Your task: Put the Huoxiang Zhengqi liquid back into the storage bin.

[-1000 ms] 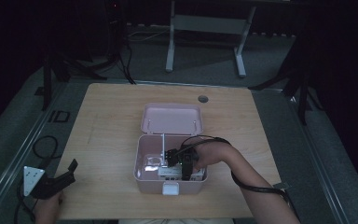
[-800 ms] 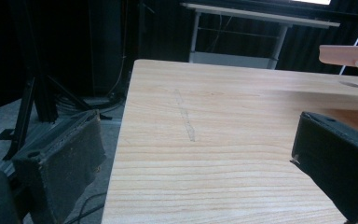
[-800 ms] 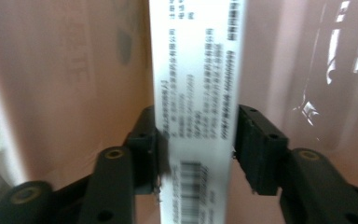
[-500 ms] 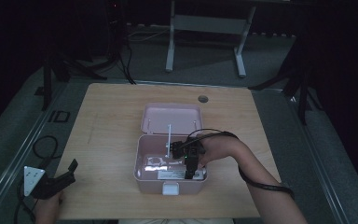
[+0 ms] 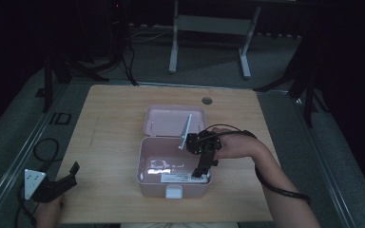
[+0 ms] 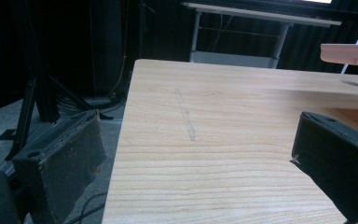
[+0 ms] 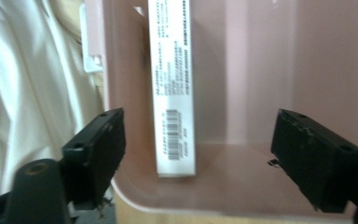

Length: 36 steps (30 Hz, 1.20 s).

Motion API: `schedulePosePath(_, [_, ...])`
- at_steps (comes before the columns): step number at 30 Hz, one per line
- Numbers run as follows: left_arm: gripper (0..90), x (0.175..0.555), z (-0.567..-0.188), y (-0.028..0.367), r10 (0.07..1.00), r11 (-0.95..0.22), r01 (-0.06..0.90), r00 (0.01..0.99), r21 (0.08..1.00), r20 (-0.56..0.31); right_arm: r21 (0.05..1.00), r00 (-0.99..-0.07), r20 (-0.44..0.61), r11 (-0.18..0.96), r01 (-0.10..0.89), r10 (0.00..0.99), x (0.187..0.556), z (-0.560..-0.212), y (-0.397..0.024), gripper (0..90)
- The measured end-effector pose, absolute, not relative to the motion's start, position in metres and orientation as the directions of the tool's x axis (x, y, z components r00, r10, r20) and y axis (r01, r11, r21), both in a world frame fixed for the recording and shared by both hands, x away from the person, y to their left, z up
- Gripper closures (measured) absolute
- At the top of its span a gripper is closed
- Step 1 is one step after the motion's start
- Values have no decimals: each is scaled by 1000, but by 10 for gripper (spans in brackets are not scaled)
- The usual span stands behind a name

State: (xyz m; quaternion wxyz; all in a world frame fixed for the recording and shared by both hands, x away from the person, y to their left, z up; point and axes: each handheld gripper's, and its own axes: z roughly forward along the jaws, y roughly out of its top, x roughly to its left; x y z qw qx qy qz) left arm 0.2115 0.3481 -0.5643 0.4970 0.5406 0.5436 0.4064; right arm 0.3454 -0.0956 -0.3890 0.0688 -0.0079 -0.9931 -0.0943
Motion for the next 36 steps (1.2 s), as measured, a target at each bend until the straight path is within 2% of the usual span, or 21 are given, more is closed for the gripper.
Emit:
schedulePosePath(4, [24,211,-564,348,992,86,183,77,979,-101,241,-996,89,970,12,-9,344,-385,-107,155])
schedulePosePath(7, [24,212,-564,348,992,85,184,78,979,-100,300,-998,55,953,33,18,345,-380,-118,139])
schedulePosePath(11, [24,211,-564,348,992,86,183,77,979,-102,332,-999,-3,942,47,51,349,-377,-136,134])
schedulePosePath(22, [24,212,-564,348,992,85,185,78,979,-101,417,-987,-46,901,123,157,361,-389,-179,132])
schedulePosePath(27, [24,212,-564,348,992,85,186,78,979,-101,476,-963,-53,855,207,263,373,-413,-201,131])
schedulePosePath(34, [24,212,-564,348,992,86,187,79,979,-102,530,-926,-90,805,268,368,383,-441,-212,129])
schedulePosePath(36, [24,212,-564,348,992,85,186,79,979,-101,564,-903,-77,765,311,424,390,-462,-217,130])
